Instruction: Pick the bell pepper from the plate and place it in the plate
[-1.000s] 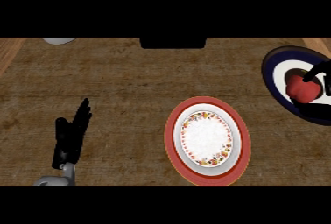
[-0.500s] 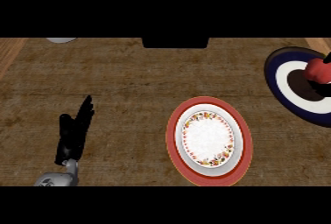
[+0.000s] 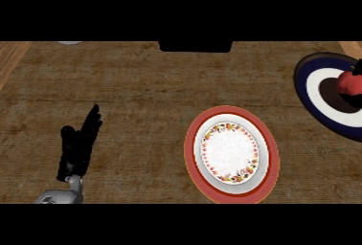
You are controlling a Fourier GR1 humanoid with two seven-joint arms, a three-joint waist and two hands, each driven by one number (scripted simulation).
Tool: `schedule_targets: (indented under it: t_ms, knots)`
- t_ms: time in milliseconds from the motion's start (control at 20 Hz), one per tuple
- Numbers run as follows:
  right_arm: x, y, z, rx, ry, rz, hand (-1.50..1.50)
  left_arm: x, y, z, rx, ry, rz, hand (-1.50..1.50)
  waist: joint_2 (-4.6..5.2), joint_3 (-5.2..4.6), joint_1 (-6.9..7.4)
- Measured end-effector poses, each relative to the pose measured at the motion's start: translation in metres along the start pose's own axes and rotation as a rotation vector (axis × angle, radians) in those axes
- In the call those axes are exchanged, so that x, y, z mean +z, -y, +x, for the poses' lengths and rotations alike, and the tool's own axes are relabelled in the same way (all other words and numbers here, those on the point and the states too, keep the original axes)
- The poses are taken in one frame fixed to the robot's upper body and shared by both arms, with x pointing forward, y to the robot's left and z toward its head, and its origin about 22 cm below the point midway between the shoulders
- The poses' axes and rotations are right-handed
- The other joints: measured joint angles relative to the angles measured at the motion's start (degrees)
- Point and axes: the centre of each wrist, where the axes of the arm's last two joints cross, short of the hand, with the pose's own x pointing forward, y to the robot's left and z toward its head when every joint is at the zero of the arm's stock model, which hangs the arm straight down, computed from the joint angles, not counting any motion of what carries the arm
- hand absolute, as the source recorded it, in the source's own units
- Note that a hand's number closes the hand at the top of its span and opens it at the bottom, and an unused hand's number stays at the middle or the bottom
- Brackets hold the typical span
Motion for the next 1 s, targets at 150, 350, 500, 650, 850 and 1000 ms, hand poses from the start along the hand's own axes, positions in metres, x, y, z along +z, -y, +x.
schedule_targets:
  t_ms: [150,350,500,650,850,1000]
  knots:
    - [0.0,-0.003,-0.011,0.0,-0.026,0.114,1.5,-0.002,0.007,0.002,0.001,0.004,-0.01,0.0,0.19,0.04,0.34]
    - [0.003,-0.006,-0.024,0.018,-0.061,0.235,-1.5,0.003,0.007,0.002,-0.002,0.013,-0.014,0.0,0.27,0.08,0.77]
    - [0.004,-0.001,-0.032,-0.009,-0.017,0.287,-1.5,-0.001,0.007,0.003,-0.001,0.008,-0.012,0.0,0.29,0.1,0.54]
    - [0.003,0.0,-0.033,-0.095,0.055,0.282,-1.5,0.0,0.003,0.004,0.0,0.006,-0.005,0.0,0.22,0.12,0.45]
    - [0.0,0.004,-0.034,-0.341,0.151,0.2,-1.5,-0.001,0.001,0.003,0.002,0.007,0.001,0.0,0.08,0.17,-0.19]
    - [0.003,0.015,-0.045,-0.537,0.175,0.132,-1.5,0.002,0.0,0.0,0.003,-0.002,0.0,0.0,0.0,0.17,-0.3]
